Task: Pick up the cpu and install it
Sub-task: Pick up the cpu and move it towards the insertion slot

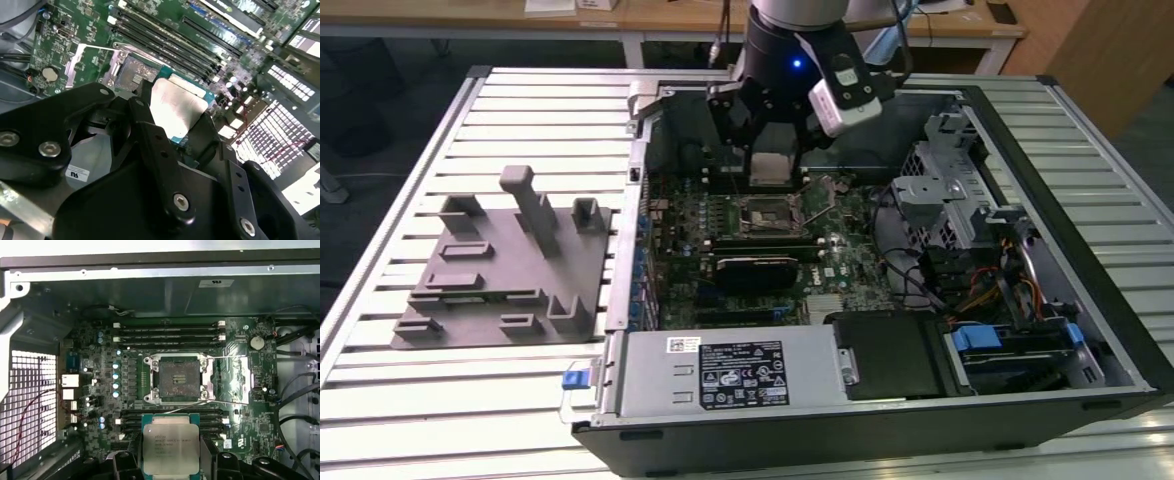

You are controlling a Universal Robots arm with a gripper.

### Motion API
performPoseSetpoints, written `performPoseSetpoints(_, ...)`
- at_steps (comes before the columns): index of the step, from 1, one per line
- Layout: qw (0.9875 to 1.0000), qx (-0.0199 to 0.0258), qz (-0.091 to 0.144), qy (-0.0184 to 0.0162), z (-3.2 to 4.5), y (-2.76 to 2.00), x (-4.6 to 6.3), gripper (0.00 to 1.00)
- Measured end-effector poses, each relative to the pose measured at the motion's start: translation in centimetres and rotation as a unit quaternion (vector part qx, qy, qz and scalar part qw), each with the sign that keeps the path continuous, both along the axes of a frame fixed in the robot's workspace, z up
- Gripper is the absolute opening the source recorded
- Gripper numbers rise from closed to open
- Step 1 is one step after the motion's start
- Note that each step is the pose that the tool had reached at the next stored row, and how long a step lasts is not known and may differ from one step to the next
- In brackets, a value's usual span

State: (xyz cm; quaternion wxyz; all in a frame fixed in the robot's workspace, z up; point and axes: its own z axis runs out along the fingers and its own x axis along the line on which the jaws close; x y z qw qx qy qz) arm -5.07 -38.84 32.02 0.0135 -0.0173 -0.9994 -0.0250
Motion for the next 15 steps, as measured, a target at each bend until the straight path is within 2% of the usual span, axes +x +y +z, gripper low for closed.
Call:
performPoseSetpoints(2,1.0,0.0001,0.0,-0.0011,-0.33,0.24,0.1,0.54)
performPoseSetpoints(5,1.0,0.0001,0.0,-0.0046,-0.65,0.39,0.1,0.54)
performPoseSetpoints(10,0.9999,0.0,0.0,-0.0166,-1.04,0.57,0.1,0.54)
performPoseSetpoints(12,0.9998,0.0,0.0,-0.0203,-1.28,0.64,0.1,0.54)
performPoseSetpoints(15,0.9998,0.0,0.001,-0.021,-1.82,0.74,0.1,0.54)
